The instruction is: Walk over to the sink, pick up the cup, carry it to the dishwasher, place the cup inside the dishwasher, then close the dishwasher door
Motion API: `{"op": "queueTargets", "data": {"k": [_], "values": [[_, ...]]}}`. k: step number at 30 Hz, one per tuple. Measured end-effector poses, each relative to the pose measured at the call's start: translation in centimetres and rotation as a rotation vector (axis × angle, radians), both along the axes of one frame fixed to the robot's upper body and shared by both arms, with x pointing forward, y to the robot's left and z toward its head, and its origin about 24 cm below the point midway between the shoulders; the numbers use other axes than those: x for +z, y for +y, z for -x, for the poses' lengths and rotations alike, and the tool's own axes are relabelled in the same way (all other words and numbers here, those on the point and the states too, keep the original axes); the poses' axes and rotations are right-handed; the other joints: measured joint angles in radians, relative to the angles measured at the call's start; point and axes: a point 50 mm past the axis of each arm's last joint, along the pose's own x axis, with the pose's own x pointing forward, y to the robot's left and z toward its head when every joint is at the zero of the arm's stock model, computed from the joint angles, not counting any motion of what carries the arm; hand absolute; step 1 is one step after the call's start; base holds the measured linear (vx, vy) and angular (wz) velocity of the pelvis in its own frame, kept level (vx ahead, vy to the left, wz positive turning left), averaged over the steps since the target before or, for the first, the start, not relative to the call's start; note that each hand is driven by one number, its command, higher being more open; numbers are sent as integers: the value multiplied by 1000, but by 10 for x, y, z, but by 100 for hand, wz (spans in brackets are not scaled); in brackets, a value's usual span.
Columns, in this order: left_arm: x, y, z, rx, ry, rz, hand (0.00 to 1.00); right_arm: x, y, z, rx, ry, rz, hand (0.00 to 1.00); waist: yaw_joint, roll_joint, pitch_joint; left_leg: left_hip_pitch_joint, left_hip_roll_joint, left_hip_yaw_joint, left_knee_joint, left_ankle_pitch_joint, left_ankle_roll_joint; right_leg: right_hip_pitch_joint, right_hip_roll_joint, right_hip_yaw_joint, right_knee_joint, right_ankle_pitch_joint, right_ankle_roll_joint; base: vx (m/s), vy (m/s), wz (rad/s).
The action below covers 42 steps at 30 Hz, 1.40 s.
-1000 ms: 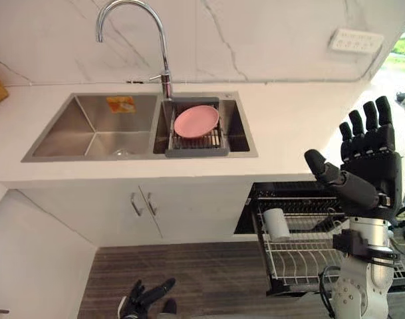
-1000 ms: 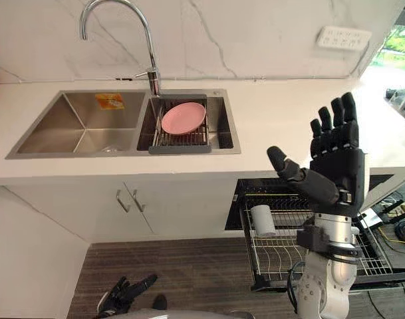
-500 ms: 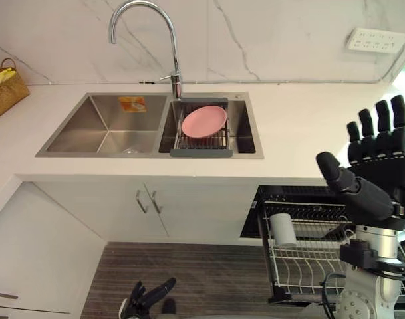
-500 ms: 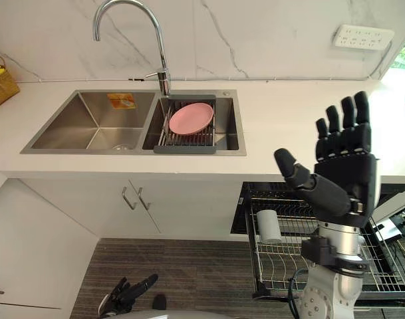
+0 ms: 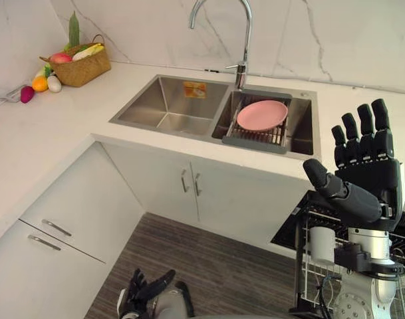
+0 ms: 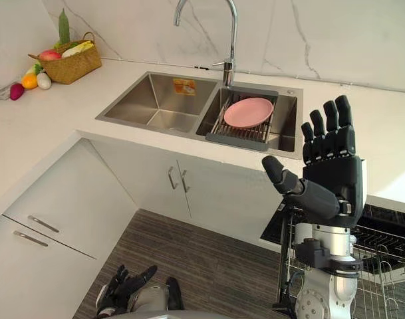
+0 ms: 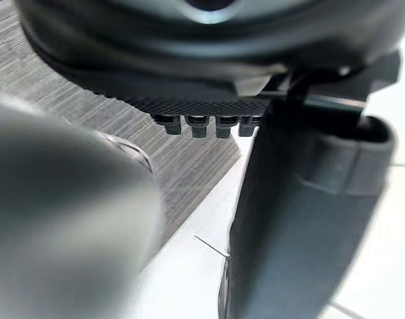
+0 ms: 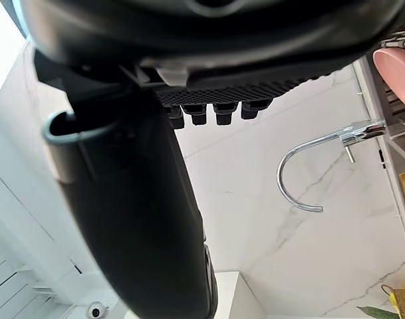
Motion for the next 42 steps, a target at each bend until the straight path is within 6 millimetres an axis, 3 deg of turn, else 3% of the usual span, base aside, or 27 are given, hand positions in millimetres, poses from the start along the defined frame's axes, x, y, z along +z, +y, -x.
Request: {"op": "queueTargets", "data": {"k": [4,7,9,10,11,12,14,15,17,19,20,21,24,26,30,34,36,37,38,39,40,41,42], "values": [[5,0,-4,-89,-18,-30,100,1,1,1,3,-10,8,100,4,-20,-6,-1,9,35,76,-88,8,-3,-22,71,-18,1,2,130,130,-52],[10,-4,-16,-116,-68,-41,100,0,-3,3,-24,1,4,100,-4,-36,-48,4,-44,49,87,-160,19,-11,-64,120,12,19,8,192,183,3],[11,-13,-27,-176,-84,-64,100,-2,-7,3,-48,0,0,100,-12,-39,-75,21,-95,35,36,-167,21,-88,-89,171,161,32,-12,231,248,17],[11,-19,-33,-227,-89,-72,100,-2,-8,-2,-59,-7,-12,100,-17,-46,-75,51,-127,29,-12,-167,21,-186,-100,223,340,63,-11,281,248,-18],[11,-20,-35,-275,-82,-76,100,-2,-6,-7,-62,-16,-34,100,-23,-56,-76,96,-144,44,-61,-167,20,-293,-112,260,532,143,0,237,194,-31],[11,-19,-35,-300,-76,-79,100,-2,-5,-8,-63,-19,-45,100,-28,-61,-74,127,-153,52,-88,-167,21,-335,-120,269,617,195,-3,295,151,-43],[9,-17,-33,-349,-40,-78,100,-8,-1,-13,-53,2,-73,100,-55,-74,-70,246,-157,93,-169,-161,43,-479,-97,249,827,177,-18,283,84,-45],[8,-19,-33,-359,-29,-69,100,-9,0,-13,-55,6,-73,100,-60,-73,-70,270,-153,103,-183,-153,47,-503,-88,221,835,158,-22,284,50,-45],[7,-23,-35,-406,-7,-36,100,-9,3,-13,-51,4,-83,100,-81,-77,-76,351,-145,133,-233,-155,40,-560,-54,89,707,112,-46,350,15,-28],[7,-27,-41,-438,-2,-20,100,-10,2,-10,-55,7,-81,100,-89,-80,-77,381,-139,129,-244,-157,36,-565,-33,16,548,117,-65,399,-74,-3],[7,-29,-43,-450,-3,-11,100,-11,3,-9,-51,15,-84,100,-90,-94,-85,398,-138,125,-237,-166,20,-555,-5,-32,396,197,-112,476,-145,-22],[6,-31,-43,-447,7,3,100,-12,4,-10,-39,18,-81,100,-83,-77,-93,414,-120,115,-222,-187,-13,-517,24,-55,322,208,-135,388,-116,-41],[7,-44,-47,-438,-14,47,100,-11,4,-10,-35,16,-77,100,-78,-29,-105,429,-74,67,-219,-175,-29,-453,99,-56,204,213,-138,321,-90,-34],[7,-50,-51,-439,-22,54,100,-10,4,-11,-39,12,-82,100,-78,-16,-113,449,-62,63,-242,-157,-47,-417,128,-58,144,227,-137,213,-25,-15],[3,-47,-39,-389,34,25,100,-3,12,-12,-5,-19,-86,100,-74,-12,-116,463,-69,64,-256,-105,-72,-331,158,-41,-38,309,-126,137,29,-16],[0,-45,-31,-385,74,-22,100,5,16,-11,16,-57,-77,100,-72,-2,-112,469,-73,67,-226,-96,-75,-278,171,-18,-131,348,-119,61,40,-19],[-1,-42,-26,-378,97,-41,100,5,16,-11,22,-60,-73,100,-61,5,-107,438,-57,64,-119,-96,-75,-263,171,-1,-137,346,-120,34,10,-19],[0,-42,-29,-389,99,-50,100,7,16,-10,19,-67,-69,100,-69,12,-99,370,-22,43,37,-95,-74,-251,170,-9,-138,337,-125,23,-16,26],[2,-44,-34,-409,89,-49,100,13,16,-8,22,-92,-58,100,-85,36,-82,280,25,10,215,-80,-50,-237,183,-27,-137,319,-142,12,-11,39],[4,-46,-37,-422,82,-43,100,15,17,-8,28,-103,-50,100,-88,53,-72,239,47,-1,292,-59,-23,-232,189,-32,-135,316,-145,11,51,34],[6,-47,-41,-431,72,-29,100,17,18,-8,37,-112,-42,100,-89,57,-55,182,73,-3,385,-61,-2,-230,182,-26,-138,314,-148,13,75,6],[6,-48,-41,-430,69,-20,100,17,17,-8,33,-111,-43,100,-78,65,-54,168,79,10,366,-144,-7,-234,181,-11,-138,314,-148,15,85,-14],[7,-47,-43,-429,61,-23,100,15,15,-12,27,-108,-54,100,-67,55,-48,172,56,36,235,-223,0,-239,177,43,-137,314,-149,-31,52,-23]]}}
